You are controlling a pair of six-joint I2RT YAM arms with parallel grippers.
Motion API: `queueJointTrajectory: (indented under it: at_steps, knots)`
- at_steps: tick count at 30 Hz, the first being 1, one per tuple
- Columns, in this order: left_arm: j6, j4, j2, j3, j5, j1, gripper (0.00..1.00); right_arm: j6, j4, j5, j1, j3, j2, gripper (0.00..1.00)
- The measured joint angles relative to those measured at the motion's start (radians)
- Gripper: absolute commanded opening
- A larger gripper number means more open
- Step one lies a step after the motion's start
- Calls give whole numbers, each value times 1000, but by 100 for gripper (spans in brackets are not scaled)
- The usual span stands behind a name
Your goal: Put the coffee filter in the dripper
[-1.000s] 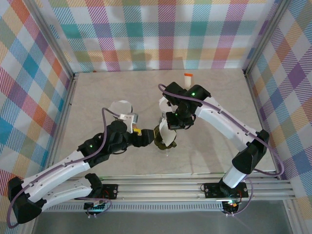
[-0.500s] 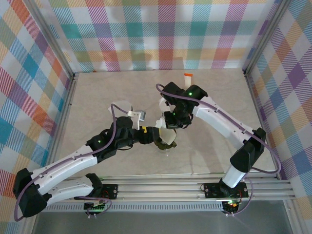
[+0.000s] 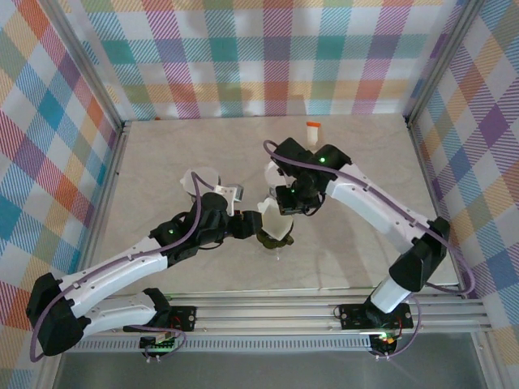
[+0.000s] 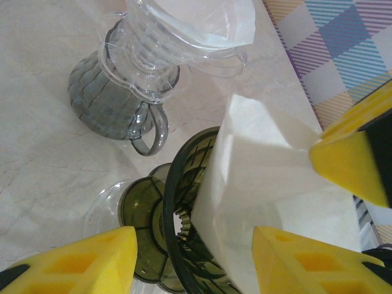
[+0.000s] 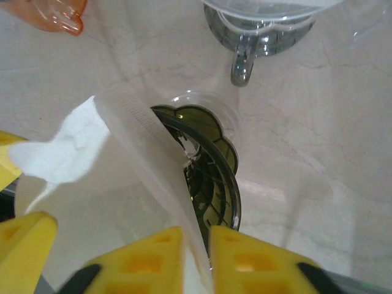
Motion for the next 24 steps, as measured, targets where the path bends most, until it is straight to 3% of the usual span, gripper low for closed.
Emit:
queueJointTrajectory:
  at_steps: [8,17,21,24]
  knots:
    - [0,-17,9,1,0,0,53,-39,151,26,15,-193,-189,48]
    - [0,-34,11,6,0,0,53,-76,264,10,47,-256,-211,52]
    - [0,-38,12,16,0,0,52,-89,283,6,54,-257,-211,42]
    - [0,-42,12,21,0,0,53,-101,283,10,56,-258,-211,25]
